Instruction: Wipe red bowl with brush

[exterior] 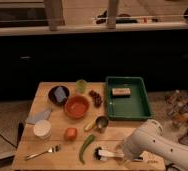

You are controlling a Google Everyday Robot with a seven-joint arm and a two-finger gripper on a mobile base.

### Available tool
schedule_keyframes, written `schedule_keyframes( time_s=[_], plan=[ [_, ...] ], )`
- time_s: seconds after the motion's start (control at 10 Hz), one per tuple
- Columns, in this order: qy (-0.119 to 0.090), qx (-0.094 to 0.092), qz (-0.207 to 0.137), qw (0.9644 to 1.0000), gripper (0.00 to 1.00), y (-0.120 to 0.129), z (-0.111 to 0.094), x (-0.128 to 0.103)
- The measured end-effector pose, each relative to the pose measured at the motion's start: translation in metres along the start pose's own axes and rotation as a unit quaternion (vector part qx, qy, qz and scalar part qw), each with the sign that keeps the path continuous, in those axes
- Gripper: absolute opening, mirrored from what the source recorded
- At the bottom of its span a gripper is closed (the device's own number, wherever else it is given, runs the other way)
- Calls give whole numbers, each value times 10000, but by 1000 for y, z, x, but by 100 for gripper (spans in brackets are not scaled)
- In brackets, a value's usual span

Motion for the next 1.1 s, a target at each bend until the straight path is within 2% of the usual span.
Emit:
schedule_keyframes(
  time_s=[0.1,0.2,0.4,0.6,1.1],
  plan=[
    [-10,-23,1,10000,25,0,4,1],
    [-33,-80,-6,10000,13,0,14,2],
    [-64,-73,-30,9999,1,-7,21,1],
    [-61,-156,-17,9999,0,2,19,2],
    [-12,-142,-63,9999,0,0,18,7]
  ],
)
